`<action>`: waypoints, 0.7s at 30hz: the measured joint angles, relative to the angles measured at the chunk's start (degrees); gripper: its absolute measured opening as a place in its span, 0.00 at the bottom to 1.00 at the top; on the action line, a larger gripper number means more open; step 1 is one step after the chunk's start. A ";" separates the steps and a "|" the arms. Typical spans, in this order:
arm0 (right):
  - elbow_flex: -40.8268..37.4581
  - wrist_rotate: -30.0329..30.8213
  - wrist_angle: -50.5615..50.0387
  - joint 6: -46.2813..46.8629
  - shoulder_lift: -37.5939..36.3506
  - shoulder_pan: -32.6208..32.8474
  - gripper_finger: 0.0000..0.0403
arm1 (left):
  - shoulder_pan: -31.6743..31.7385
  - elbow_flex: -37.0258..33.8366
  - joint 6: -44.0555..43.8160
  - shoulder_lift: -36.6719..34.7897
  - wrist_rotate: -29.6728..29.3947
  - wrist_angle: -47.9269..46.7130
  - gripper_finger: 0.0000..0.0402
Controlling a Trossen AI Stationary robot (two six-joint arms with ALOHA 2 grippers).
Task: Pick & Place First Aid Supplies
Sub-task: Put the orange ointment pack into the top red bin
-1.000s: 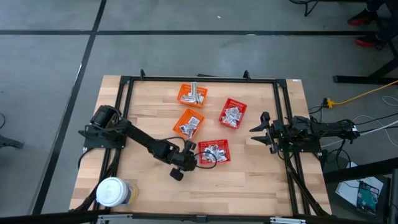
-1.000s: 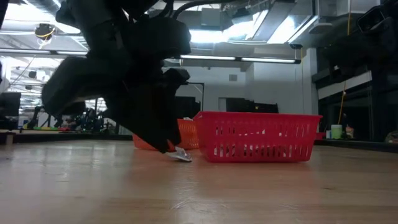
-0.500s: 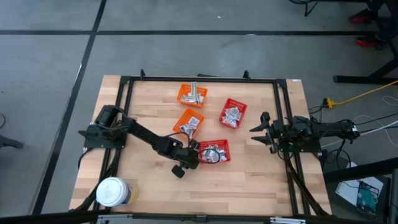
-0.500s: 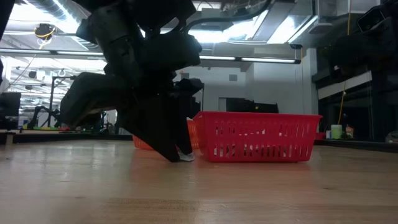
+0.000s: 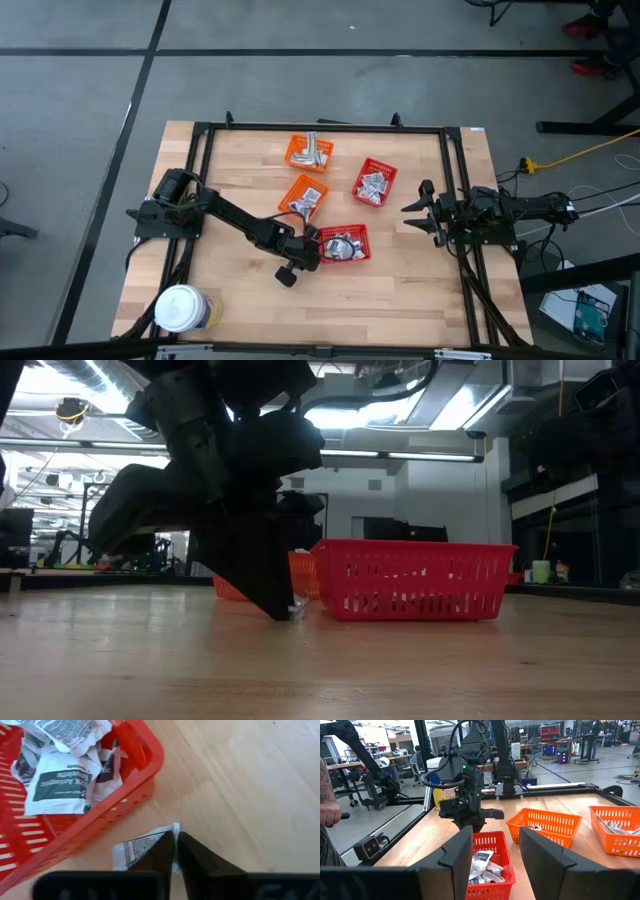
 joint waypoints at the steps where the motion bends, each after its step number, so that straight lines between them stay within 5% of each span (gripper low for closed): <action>1: -0.01 0.01 0.00 0.01 0.01 0.01 0.40 | -0.04 0.00 -0.10 0.00 0.18 -0.13 0.04; 21: -0.01 0.00 0.00 0.00 -0.01 -0.01 0.40 | -2.70 -0.37 -18.52 -8.58 8.12 -2.62 0.01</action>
